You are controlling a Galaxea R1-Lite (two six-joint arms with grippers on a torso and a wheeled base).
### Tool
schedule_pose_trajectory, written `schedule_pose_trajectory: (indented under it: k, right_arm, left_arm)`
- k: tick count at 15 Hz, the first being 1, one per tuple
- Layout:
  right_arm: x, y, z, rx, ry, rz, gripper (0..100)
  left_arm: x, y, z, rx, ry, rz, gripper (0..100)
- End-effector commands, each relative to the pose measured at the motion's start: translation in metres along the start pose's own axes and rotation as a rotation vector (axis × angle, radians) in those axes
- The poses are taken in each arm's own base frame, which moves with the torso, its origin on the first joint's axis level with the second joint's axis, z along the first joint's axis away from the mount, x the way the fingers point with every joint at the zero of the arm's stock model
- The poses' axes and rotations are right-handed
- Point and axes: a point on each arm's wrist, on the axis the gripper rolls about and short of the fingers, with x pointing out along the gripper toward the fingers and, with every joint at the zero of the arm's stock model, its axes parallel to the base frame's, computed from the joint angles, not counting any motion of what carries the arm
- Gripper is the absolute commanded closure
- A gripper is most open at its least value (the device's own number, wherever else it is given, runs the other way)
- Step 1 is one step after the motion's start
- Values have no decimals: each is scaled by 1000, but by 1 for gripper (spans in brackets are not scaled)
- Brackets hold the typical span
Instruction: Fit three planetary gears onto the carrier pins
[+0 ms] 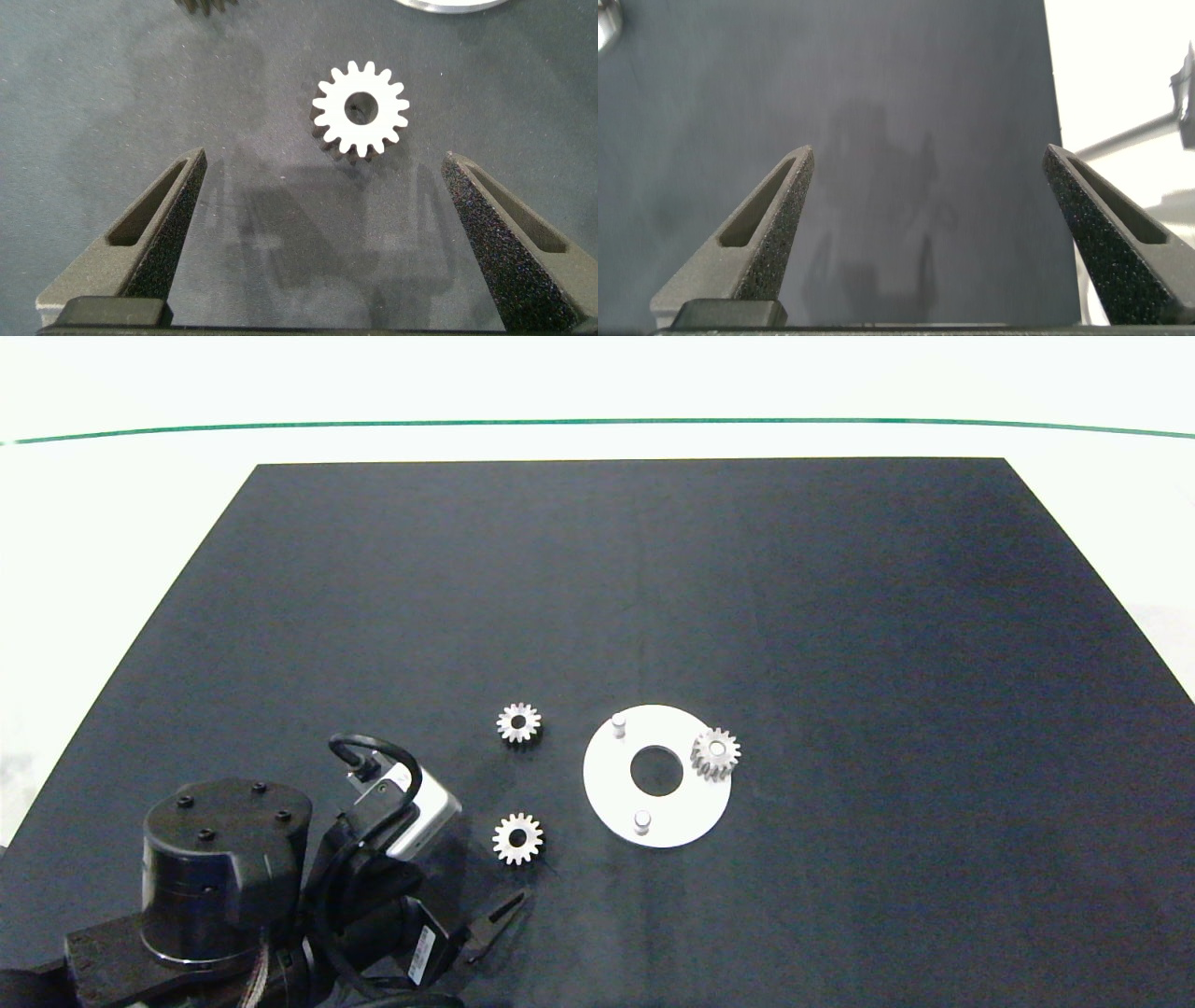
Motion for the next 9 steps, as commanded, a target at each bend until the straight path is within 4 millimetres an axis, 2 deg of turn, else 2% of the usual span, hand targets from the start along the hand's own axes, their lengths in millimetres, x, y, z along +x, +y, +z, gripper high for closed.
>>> schedule_pose_trajectory:
  k: [1,3,9]
  right_arm:
    - [2,2,-6,-34,77,14,0]
    - [2,2,-7,-35,83,14,0]
    - [3,2,-5,-38,90,16,0]
  left_arm:
    - [2,0,0,1,2,0,0]
    - [3,0,0,0,1,-1,0]
    - [27,-5,-3,2,13,-5,0]
